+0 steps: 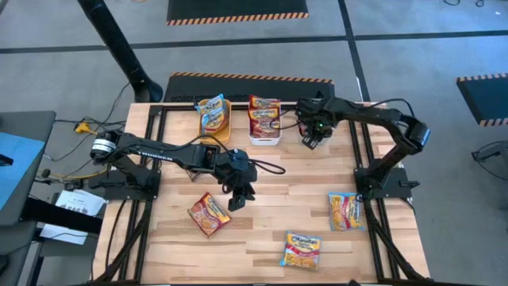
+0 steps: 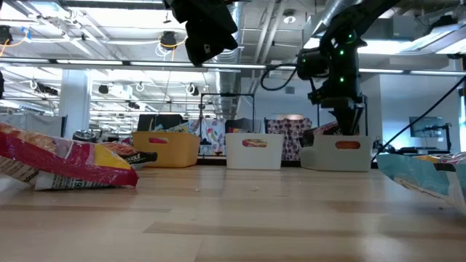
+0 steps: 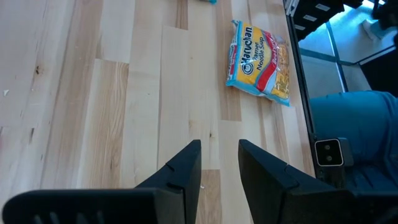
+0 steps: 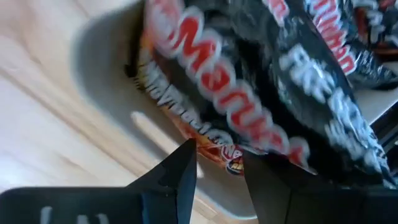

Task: Sort Maruchan noodles
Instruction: Put the black noodle pack into the gray bin, then put the blue noodle pack into the orange bin

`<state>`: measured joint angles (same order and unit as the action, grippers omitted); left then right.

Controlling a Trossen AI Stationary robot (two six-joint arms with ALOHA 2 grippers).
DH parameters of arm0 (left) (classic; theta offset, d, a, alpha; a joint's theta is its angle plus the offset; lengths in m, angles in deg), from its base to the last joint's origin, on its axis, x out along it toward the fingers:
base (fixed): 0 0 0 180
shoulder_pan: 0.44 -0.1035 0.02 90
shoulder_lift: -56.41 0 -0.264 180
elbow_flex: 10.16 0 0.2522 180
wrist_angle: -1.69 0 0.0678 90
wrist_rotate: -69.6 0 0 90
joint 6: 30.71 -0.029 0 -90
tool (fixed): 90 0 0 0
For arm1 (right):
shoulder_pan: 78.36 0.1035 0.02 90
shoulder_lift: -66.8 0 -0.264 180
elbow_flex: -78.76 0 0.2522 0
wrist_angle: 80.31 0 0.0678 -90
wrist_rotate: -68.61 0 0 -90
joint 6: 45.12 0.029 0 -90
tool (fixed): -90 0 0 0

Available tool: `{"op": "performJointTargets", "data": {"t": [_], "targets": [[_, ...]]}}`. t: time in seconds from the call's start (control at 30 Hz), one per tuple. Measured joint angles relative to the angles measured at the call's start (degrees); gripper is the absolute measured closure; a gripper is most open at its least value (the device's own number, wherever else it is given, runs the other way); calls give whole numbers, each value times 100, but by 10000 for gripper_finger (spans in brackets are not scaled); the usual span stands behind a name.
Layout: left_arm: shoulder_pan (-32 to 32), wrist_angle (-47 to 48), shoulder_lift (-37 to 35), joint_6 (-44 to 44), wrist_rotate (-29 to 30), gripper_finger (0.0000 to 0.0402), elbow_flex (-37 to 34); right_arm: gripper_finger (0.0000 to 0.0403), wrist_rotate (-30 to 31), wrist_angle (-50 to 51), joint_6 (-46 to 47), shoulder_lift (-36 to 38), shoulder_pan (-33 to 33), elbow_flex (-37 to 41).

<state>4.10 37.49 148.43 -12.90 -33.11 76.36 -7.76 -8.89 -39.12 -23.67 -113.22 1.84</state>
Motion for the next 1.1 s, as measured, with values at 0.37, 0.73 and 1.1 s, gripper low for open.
{"op": "performJointTargets", "data": {"t": [0.37, 0.73, 1.1], "targets": [[-1, 7, 0, -168, 0, 309, 0, 276, 41, -261, 8, -504, -287, 2], [0, 55, 0, -166, 1, 309, 0, 281, 121, -411, 62, -500, -493, 2], [-2, 55, 0, 91, 0, 309, 0, 281, 130, -19, 59, 114, -169, 2]]}}
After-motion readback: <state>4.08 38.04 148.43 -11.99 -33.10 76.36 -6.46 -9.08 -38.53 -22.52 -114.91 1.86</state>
